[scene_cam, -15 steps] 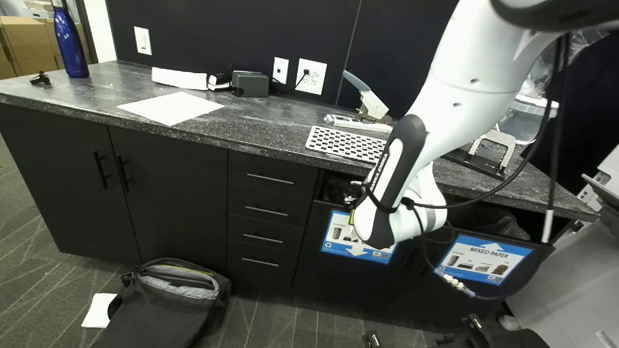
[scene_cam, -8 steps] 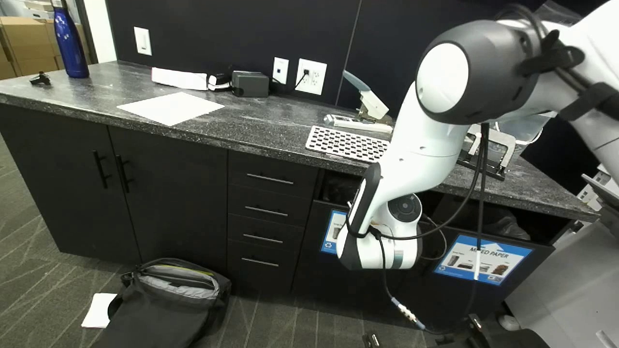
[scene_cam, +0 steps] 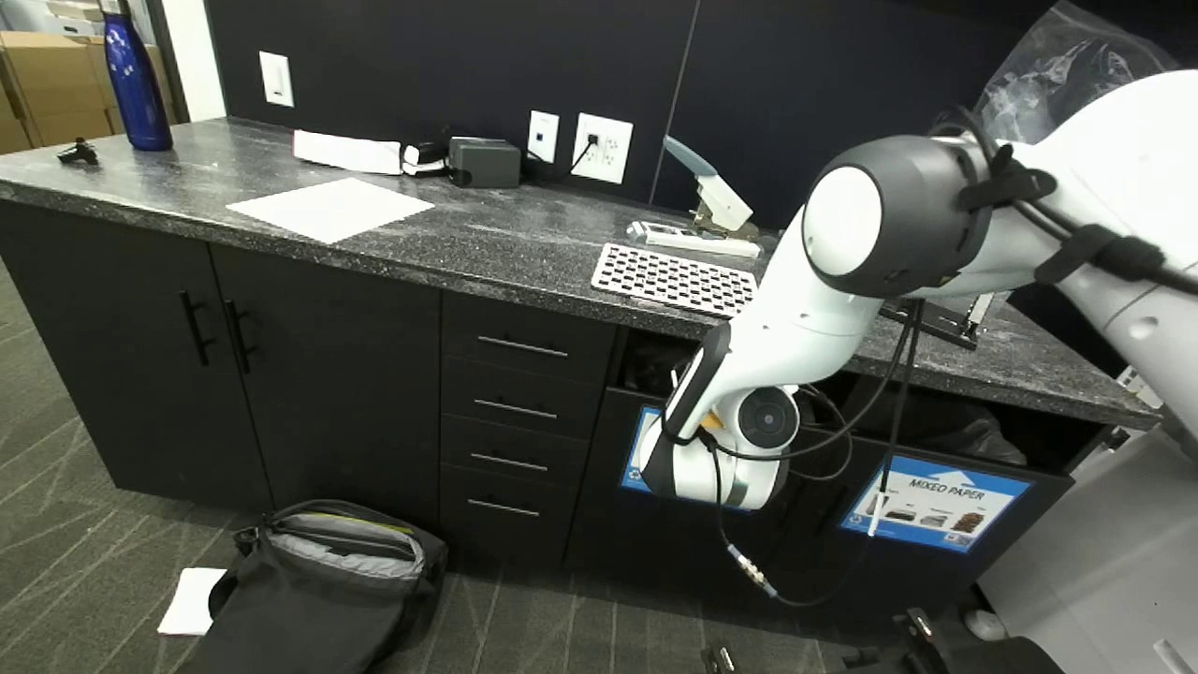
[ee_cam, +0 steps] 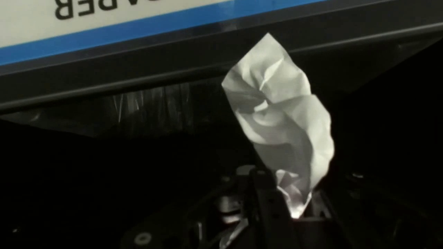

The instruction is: Pick up the papers from the counter and throw them in the bin

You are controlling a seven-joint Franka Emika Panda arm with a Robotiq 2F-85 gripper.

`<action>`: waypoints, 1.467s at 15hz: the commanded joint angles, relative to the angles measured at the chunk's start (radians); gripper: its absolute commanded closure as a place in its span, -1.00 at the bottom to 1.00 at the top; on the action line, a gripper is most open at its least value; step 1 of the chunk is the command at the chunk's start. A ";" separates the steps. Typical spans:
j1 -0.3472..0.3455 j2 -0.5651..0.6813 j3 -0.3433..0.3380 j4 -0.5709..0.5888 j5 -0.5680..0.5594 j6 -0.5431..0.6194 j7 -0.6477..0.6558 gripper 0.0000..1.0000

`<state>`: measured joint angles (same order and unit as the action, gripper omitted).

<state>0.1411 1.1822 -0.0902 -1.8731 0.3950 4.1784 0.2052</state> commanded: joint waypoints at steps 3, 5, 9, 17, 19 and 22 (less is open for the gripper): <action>0.043 0.207 -0.067 0.343 0.115 0.065 -0.017 0.81; -0.028 0.243 0.013 0.431 0.133 0.093 -0.119 0.82; -0.043 0.254 0.059 0.471 0.187 0.029 -0.235 0.15; -0.064 0.162 0.084 0.365 0.181 -0.108 -0.293 -0.99; -0.062 0.135 0.092 0.321 0.206 -0.130 -0.303 -1.00; -0.047 0.014 0.091 0.142 0.223 -0.188 -0.342 -1.00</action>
<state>0.0854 1.3449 -0.0178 -1.5360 0.5803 4.0423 -0.0801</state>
